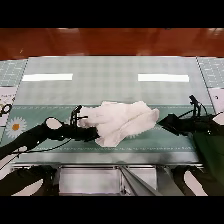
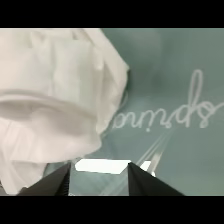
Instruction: Fold the shirts.
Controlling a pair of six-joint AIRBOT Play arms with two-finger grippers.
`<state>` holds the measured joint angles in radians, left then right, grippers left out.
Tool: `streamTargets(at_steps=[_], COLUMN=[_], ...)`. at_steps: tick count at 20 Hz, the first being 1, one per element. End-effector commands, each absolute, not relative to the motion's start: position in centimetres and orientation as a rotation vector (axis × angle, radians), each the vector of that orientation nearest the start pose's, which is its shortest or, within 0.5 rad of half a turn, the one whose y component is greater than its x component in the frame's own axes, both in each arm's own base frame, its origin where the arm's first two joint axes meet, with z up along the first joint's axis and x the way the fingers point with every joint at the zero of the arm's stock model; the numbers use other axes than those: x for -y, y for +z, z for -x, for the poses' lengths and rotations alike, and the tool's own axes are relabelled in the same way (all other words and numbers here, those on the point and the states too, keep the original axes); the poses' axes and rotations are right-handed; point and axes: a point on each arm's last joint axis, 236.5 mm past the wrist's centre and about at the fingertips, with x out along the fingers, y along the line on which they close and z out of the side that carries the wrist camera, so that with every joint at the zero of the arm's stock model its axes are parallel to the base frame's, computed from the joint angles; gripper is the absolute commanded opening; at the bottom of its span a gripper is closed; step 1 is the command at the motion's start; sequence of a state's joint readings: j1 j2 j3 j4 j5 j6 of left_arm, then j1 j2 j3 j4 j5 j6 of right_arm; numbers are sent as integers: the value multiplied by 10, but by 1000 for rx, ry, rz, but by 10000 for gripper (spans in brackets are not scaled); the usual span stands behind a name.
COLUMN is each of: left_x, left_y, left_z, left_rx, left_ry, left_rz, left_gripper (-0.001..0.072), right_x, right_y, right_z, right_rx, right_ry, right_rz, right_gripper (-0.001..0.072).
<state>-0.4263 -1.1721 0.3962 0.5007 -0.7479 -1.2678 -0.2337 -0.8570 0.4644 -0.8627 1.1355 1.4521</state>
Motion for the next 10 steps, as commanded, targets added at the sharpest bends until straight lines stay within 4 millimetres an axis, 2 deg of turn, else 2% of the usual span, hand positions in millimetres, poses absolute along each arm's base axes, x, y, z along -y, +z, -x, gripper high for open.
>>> streamTargets(at_steps=[1,5,10], left_x=[243,243,243], left_y=[-108,-108,-108], left_z=[-191,-191,-191], left_rx=[-1497,-1497,-1499], left_ry=[-518,-518,-516], left_rz=[633,633,635], left_gripper=[19,19,19], right_x=[-95,-96,-115], right_y=[-44,-57,-66], right_z=[-243,-243,-281], right_rx=[-1298,-1332,-1257], right_ry=[209,232,323], right_rz=[-833,-817,-980], right_gripper=[406,406,407])
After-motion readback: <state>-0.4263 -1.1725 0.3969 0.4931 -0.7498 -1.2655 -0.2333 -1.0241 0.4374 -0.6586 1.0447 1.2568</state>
